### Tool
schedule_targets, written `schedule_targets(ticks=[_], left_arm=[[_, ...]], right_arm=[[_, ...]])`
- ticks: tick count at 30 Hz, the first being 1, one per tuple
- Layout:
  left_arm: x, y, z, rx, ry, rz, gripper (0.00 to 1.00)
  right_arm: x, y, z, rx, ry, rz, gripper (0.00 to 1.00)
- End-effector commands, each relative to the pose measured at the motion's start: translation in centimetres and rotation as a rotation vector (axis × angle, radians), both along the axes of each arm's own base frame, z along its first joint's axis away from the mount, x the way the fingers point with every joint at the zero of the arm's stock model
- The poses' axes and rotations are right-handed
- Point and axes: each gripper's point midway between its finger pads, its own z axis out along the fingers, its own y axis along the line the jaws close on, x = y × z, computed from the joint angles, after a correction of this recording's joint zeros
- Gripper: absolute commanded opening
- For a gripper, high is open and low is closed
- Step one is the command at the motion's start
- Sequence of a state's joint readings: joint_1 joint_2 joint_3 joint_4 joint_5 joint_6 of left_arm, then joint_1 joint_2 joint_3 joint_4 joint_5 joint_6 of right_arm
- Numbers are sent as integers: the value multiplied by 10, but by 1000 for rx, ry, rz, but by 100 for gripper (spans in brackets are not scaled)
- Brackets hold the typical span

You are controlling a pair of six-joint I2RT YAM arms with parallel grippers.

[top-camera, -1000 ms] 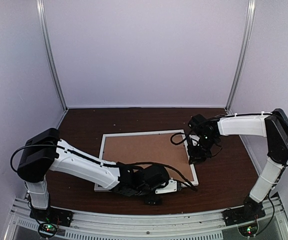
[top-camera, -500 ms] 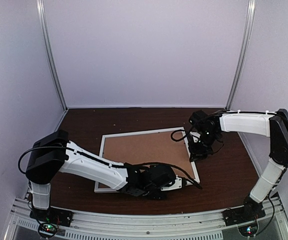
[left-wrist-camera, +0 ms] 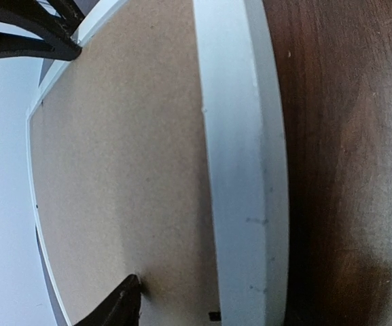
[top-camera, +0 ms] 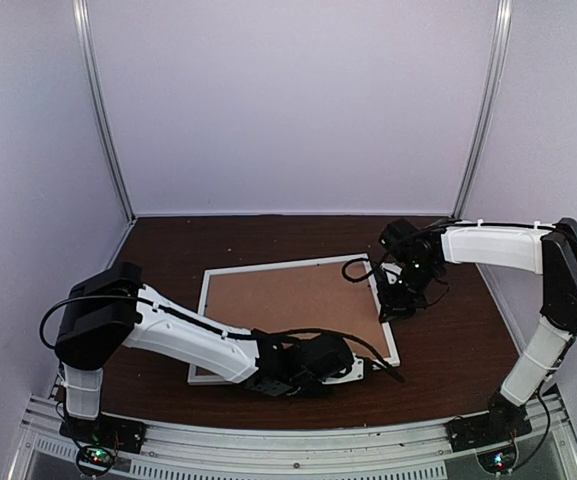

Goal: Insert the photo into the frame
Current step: Pick up the photo frame from the center of the board.

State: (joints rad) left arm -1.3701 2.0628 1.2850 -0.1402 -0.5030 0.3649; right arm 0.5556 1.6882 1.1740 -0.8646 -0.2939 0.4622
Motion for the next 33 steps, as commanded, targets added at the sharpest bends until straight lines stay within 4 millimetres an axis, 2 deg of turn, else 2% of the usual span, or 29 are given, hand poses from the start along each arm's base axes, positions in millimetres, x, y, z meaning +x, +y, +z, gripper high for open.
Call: schedule_targets(ticks=[1, 7, 13, 21, 25, 29, 33], left_arm=[[11, 8, 0, 9, -28, 47, 61], [13, 8, 4, 2, -36, 52, 60], [14, 8, 5, 1, -40, 54, 50], [15, 10, 12, 1, -57, 56, 33], [19, 11, 27, -9, -88, 69, 27], [23, 15, 49, -14, -114, 84, 21], [26, 19, 85, -40, -149, 94, 16]], right_arm=[[-3, 5, 17, 36, -18, 63, 13], [-3, 1, 19, 28, -19, 60, 18], [-4, -6, 22, 12, -21, 58, 26], [-2, -16, 33, 4, -42, 44, 29], [0, -22, 43, 9, -55, 33, 30], [3, -26, 61, 22, -89, 35, 33], [8, -29, 83, 36, -139, 41, 35]])
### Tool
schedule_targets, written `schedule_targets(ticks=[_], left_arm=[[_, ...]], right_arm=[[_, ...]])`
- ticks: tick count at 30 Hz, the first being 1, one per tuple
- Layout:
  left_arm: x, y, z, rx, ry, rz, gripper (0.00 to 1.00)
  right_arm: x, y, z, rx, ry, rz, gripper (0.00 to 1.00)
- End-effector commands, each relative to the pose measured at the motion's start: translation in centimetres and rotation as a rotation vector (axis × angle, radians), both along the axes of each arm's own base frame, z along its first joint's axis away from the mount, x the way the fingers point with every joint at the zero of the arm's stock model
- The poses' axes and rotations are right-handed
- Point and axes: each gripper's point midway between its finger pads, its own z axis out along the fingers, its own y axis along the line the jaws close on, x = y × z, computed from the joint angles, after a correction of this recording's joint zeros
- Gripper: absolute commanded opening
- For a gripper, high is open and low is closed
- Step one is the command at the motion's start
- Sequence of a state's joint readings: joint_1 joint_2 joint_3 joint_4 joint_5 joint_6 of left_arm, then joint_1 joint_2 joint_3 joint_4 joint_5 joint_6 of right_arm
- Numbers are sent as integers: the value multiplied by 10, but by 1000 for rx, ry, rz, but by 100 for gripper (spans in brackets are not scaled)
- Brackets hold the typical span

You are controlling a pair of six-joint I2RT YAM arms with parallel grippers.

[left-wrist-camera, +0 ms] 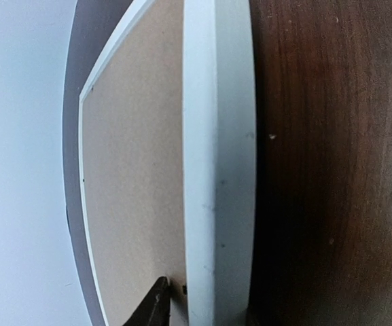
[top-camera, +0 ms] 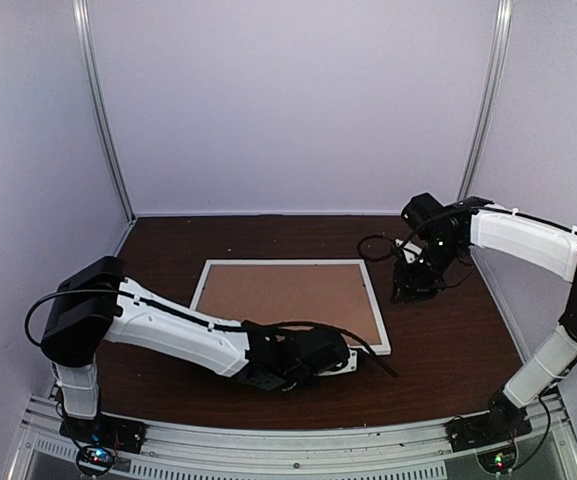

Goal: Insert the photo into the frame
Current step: Pick up the photo frame from the center of the board, then pass from the left arm to the right

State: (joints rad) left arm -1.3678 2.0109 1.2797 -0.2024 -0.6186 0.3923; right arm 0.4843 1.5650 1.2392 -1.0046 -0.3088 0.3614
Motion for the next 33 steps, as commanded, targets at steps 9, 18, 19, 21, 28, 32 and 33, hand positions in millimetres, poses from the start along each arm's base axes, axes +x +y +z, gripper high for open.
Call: schedule_targets(ticks=[9, 18, 19, 21, 28, 32, 33], left_arm=[[19, 8, 129, -112, -137, 36, 11], [36, 15, 175, -97, -170, 47, 0], [37, 17, 180, -96, -168, 48, 0], [41, 20, 196, -119, -157, 52, 0], [56, 41, 261, -291, -107, 69, 0], [64, 56, 292, -400, -48, 79, 0], [66, 60, 300, -427, -34, 82, 0]], right_arm=[[18, -11, 67, 39, -176, 4, 35], [30, -8, 87, 87, -238, -10, 35], [31, -8, 90, 90, -246, -12, 35], [34, -10, 95, 97, -261, -18, 35], [46, -20, 117, 142, -331, -56, 36], [52, -23, 131, 166, -381, -63, 42], [53, -21, 133, 175, -386, -58, 43]])
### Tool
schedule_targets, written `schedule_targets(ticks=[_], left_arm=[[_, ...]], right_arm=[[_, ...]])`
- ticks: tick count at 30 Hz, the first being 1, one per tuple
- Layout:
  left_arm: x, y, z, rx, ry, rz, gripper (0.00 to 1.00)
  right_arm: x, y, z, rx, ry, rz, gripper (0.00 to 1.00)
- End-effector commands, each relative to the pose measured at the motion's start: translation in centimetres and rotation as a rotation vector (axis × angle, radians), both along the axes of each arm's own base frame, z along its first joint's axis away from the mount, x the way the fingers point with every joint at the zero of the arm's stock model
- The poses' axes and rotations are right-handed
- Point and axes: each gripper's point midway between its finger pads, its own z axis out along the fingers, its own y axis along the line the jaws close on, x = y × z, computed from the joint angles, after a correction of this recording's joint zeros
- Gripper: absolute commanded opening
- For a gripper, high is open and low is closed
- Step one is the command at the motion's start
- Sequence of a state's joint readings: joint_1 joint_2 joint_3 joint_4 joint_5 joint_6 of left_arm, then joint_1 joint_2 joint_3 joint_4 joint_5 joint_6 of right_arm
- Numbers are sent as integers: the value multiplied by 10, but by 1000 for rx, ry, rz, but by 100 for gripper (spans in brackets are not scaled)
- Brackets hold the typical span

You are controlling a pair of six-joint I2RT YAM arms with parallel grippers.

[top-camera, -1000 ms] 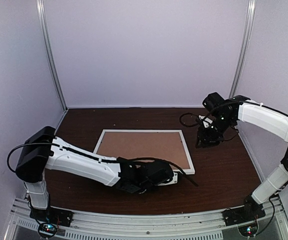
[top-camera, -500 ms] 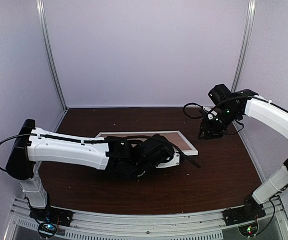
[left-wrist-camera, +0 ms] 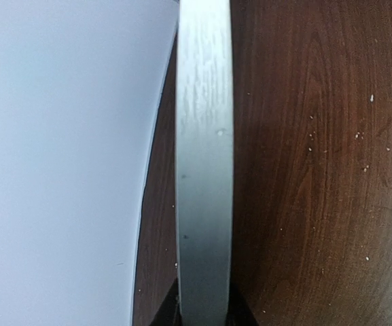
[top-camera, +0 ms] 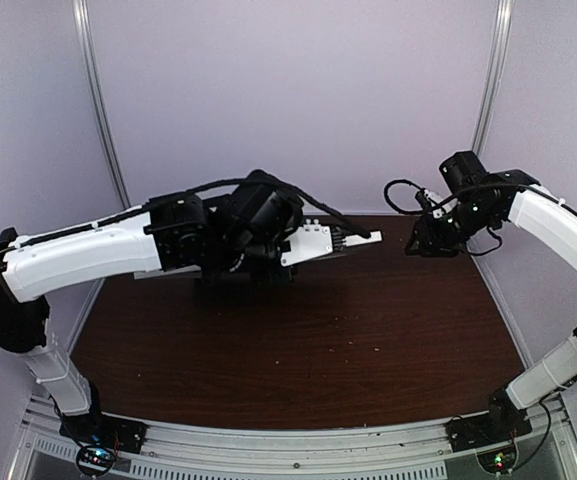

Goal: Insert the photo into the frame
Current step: Pass from the left arm to the right

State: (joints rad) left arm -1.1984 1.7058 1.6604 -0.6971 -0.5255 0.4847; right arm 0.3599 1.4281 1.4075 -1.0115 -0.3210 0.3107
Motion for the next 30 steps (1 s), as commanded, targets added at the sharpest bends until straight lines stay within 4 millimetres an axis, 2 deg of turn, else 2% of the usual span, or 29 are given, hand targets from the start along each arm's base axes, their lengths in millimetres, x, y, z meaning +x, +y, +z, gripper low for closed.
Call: schedule_targets(ticks=[1, 4, 10, 15, 23, 30], left_arm=[[12, 15, 94, -309, 1, 33, 0], [16, 26, 113, -381, 55, 29, 0], [29, 54, 153, -530, 116, 54, 0], [24, 65, 186, -592, 166, 10, 0], [23, 63, 173, -474, 249, -24, 0], [14, 61, 157, -392, 347, -101, 0]], right_arm=[[10, 5, 33, 59, -111, 23, 45], [11, 11, 41, 86, -141, 55, 50], [14, 24, 73, 173, -275, 120, 57], [11, 46, 94, 274, -340, 218, 69], [1, 68, 126, 342, -456, 346, 74], [-16, 84, 136, 335, -530, 463, 77]])
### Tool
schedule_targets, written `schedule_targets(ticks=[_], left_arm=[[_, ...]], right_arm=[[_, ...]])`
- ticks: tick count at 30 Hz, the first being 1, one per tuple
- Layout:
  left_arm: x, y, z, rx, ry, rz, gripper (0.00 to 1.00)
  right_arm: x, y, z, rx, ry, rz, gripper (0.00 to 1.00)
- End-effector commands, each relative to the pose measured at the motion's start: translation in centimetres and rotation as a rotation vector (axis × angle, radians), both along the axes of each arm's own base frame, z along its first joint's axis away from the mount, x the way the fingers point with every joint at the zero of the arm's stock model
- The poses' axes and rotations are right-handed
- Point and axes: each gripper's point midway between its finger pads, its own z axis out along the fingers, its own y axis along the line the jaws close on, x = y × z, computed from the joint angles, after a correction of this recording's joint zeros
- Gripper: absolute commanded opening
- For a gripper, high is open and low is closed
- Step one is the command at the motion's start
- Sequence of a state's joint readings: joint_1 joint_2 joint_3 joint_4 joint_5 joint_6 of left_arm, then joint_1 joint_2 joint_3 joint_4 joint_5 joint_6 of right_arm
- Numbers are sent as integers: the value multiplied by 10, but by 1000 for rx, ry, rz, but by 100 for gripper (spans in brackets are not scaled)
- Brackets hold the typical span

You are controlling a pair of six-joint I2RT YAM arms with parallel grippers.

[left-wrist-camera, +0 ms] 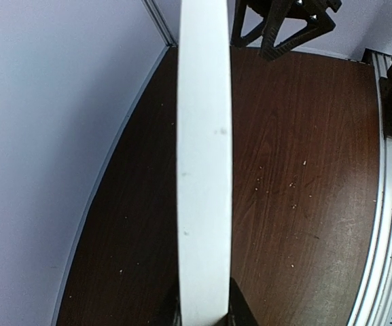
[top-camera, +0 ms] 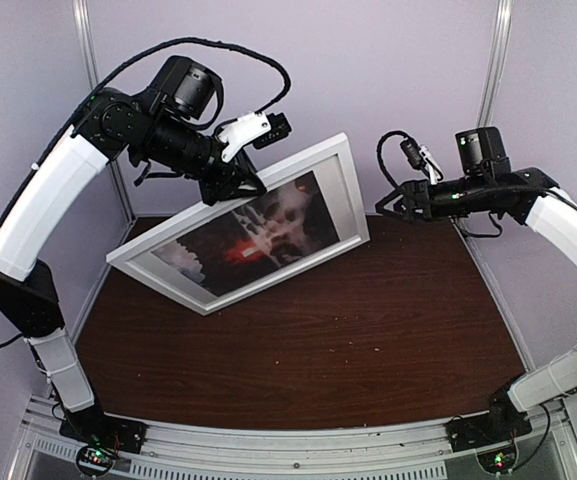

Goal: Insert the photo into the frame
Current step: Pass from the left arm to the right

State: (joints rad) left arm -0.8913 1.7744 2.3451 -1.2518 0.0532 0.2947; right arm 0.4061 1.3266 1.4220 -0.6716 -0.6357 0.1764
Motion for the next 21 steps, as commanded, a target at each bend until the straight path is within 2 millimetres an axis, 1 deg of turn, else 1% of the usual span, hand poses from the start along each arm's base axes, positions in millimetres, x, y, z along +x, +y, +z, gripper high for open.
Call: schedule_targets(ticks=[1, 7, 11, 16, 19, 21], left_arm=[[-6, 3, 25, -46, -39, -81, 0], [-16, -5, 2, -10, 51, -162, 0], [-14, -14, -11, 1, 88, -189, 0], [-12, -24, -21, -1, 124, -217, 0], [-11, -30, -25, -5, 138, -230, 0], [-10, -34, -30, -4, 152, -242, 0]], right_arm=[[-16, 14, 27, 19, -141, 100, 77], [-28, 29, 27, -5, -246, 178, 77], [-35, 37, 31, -18, -305, 234, 78], [-43, 40, 42, -29, -379, 288, 77], [-53, 42, 50, -28, -421, 331, 75], [-57, 40, 51, -50, -439, 337, 73]])
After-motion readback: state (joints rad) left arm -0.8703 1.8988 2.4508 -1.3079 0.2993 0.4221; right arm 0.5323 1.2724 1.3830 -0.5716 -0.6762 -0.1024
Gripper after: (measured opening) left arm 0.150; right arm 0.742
